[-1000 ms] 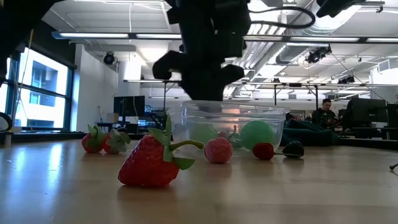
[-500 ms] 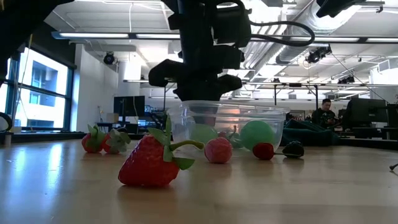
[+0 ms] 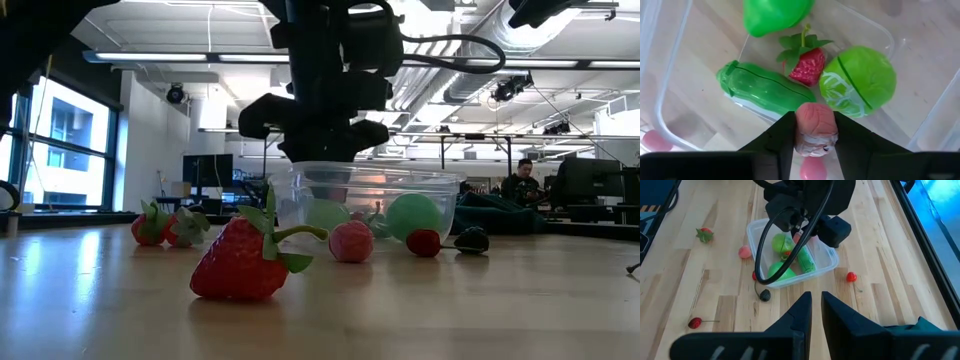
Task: Pick and placing Produce into tupperware
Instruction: Put the pink peach into the transparent container, then put the red strawberry into the transparent container
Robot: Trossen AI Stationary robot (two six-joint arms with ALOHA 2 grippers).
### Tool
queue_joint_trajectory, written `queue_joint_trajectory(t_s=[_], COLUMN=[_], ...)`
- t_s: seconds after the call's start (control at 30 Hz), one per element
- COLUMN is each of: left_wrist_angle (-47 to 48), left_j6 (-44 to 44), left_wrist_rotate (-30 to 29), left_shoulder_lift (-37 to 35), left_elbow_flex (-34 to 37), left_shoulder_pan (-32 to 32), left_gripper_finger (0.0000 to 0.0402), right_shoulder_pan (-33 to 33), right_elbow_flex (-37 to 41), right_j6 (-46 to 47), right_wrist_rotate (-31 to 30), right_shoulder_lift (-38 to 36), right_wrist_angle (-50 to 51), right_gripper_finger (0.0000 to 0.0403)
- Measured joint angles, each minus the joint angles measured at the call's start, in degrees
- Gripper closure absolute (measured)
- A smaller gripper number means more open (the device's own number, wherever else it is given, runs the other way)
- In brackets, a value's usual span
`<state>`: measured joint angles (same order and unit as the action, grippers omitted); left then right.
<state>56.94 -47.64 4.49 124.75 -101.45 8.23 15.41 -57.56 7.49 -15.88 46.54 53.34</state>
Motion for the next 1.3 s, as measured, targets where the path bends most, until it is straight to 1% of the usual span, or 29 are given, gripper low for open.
queue_joint_trajectory(t_s=[0.3, 0.4, 0.5, 0.7, 0.9, 1.13, 1.2, 1.3], left_wrist_angle=[0.08, 0.16, 1.49, 9.08, 20.53, 31.16, 33.32, 33.09], left_j6=[1.44, 1.62, 2.57, 3.66, 4.61, 6.08, 6.43, 7.48], left_wrist_rotate=[-0.66, -0.67, -0.66, -0.68, -0.68, 0.7, 1.25, 3.09], left_shoulder_lift=[0.0, -0.02, -0.02, -0.09, -0.09, -0.13, -0.34, -2.57], left_elbow_flex=[0.0, 0.0, -0.46, -6.44, -16.81, -27.17, -28.74, -28.48], left_shoulder_pan=[0.0, 0.0, 0.0, 0.0, 0.0, 0.0, 0.0, 0.0], left_gripper_finger=[0.0199, 0.0182, 0.0175, 0.0187, 0.0215, 0.0243, 0.0249, 0.0256], right_shoulder_pan=[0.01, 0.0, 0.0, 0.0, 0.01, -0.01, 0.01, -0.01], right_elbow_flex=[0.0, 0.0, 0.0, 0.0, 0.0, 0.0, 0.0, 0.0], right_j6=[0.0, 0.0, 0.0, 0.0, -0.01, -0.02, 0.0, 0.0], right_wrist_rotate=[0.02, 0.02, 0.01, 0.0, 0.01, 0.0, 0.01, 0.01], right_shoulder_lift=[0.0, 0.0, 0.0, 0.0, 0.0, 0.0, -0.01, 0.0], right_wrist_angle=[0.0, 0.0, 0.0, 0.0, 0.0, 0.0, 0.0, -0.02], right_gripper_finger=[0.0371, 0.0371, 0.0371, 0.0371, 0.0371, 0.0371, 0.0371, 0.0371])
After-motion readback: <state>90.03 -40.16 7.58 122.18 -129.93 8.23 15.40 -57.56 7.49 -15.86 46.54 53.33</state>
